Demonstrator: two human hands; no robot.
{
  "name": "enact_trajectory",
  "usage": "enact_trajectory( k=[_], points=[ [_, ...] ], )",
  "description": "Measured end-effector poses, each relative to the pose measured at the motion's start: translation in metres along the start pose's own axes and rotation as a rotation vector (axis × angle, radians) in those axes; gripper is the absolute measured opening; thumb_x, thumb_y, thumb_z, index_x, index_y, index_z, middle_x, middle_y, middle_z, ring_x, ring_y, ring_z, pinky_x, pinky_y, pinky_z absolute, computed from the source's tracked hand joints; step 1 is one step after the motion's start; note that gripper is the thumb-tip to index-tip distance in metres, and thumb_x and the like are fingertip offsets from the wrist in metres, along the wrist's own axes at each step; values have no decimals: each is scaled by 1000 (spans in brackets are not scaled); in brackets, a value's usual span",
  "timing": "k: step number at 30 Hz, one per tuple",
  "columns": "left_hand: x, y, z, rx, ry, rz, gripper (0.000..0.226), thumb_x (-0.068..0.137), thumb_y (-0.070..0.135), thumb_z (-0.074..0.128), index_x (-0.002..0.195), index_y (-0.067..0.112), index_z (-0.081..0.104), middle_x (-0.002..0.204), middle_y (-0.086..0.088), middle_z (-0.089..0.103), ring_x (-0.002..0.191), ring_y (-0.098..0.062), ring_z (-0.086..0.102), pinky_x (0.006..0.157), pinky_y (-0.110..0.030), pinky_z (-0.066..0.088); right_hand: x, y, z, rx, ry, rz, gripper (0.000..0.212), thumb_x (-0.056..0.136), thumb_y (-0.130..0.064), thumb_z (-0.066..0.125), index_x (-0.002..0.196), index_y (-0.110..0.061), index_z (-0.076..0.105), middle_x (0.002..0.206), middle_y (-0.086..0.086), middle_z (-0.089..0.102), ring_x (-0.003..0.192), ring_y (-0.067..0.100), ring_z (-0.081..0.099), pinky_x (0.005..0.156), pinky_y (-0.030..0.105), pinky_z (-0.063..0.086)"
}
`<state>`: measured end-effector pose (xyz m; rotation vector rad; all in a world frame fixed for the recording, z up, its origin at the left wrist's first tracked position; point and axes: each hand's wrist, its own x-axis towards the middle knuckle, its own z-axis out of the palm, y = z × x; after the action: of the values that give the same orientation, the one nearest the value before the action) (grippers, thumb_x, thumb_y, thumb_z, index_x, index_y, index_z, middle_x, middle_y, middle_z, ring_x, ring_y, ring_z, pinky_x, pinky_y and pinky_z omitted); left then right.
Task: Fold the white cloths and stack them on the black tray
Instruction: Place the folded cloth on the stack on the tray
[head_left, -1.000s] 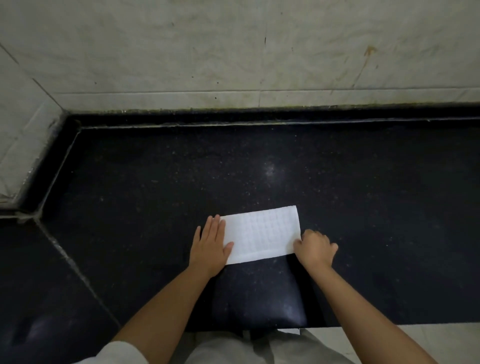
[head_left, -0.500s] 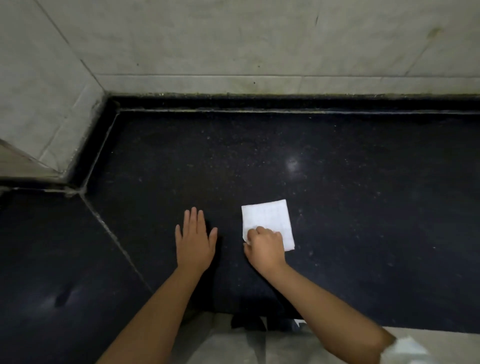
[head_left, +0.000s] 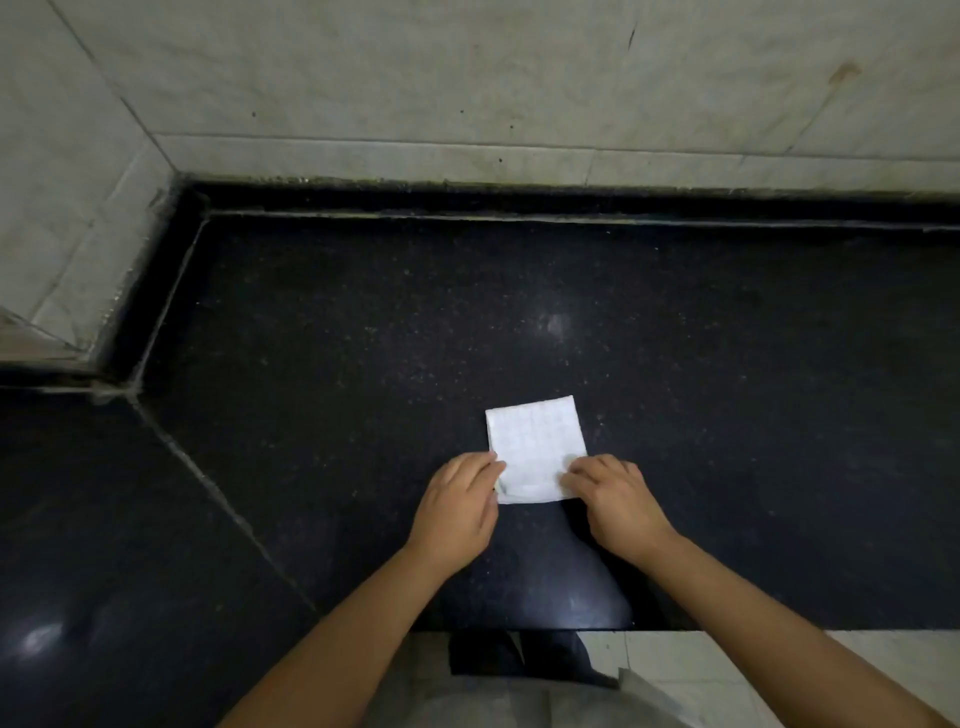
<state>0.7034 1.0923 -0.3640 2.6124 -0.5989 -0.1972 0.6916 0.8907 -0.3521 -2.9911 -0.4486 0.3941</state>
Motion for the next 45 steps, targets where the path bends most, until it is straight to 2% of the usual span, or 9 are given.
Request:
enact_trajectory(
  k=[6,9,11,15,18,22,28,39,45],
  points=[
    [9,15,5,85,-277,23,46,75,42,35,85,21,74,95,8,73,88,-10,70,80,-22,54,14,9,-2,79,-27,-88,26,46,-2,59,67,-12,72,67,2,69,55,21,64,45,23,54],
    [13,27,2,167,-395,-30,53,90,48,33,127,15,52,138,2,47,131,-16,42,111,-33,29,13,14,-5,181,-78,-72,29,70,9,51,90,0,70,94,16,68,85,36,61,73,37,55],
    [18,34,8,283,-334,11,48,94,46,38,132,16,41,141,2,38,134,-16,32,113,-32,19,7,15,-9,220,-88,-23,31,82,2,45,106,-1,65,111,16,62,101,33,54,89,37,47],
    [26,65,16,363,-309,143,11,78,21,54,88,21,55,83,3,65,79,-14,64,84,-26,31,-26,29,-30,378,-43,145,32,83,-2,43,105,-4,66,110,13,65,103,29,57,86,29,43],
    [34,108,34,439,-334,297,18,64,15,37,63,22,53,54,6,57,47,-14,57,64,-26,28,-76,71,-48,492,-25,262,32,82,-2,46,106,-6,66,115,8,65,108,25,56,90,29,44],
    [61,226,48,421,-286,578,8,68,18,38,68,18,46,56,3,57,46,-15,54,42,-20,37,-184,156,-63,510,104,475,29,84,-6,46,103,-13,67,99,6,68,98,24,62,78,24,44],
    [87,448,97,302,-450,781,27,100,21,31,113,1,46,117,-14,46,104,-29,49,84,-36,35,-366,274,-72,561,349,702,26,79,3,55,102,-2,67,102,18,65,96,28,62,69,17,36],
    [151,734,169,-19,-373,992,27,96,22,45,115,9,59,113,-7,62,106,-20,55,84,-26,37,-555,475,-111,376,476,901,21,85,-15,60,103,-7,68,101,12,70,96,25,60,67,24,32],
    [237,854,203,-222,-213,1045,31,90,22,49,108,3,66,96,-7,65,85,-14,54,70,-16,30,-583,627,-172,426,566,895,8,85,-8,59,87,-10,66,67,-3,56,43,-4,52,45,7,36]
  ],
)
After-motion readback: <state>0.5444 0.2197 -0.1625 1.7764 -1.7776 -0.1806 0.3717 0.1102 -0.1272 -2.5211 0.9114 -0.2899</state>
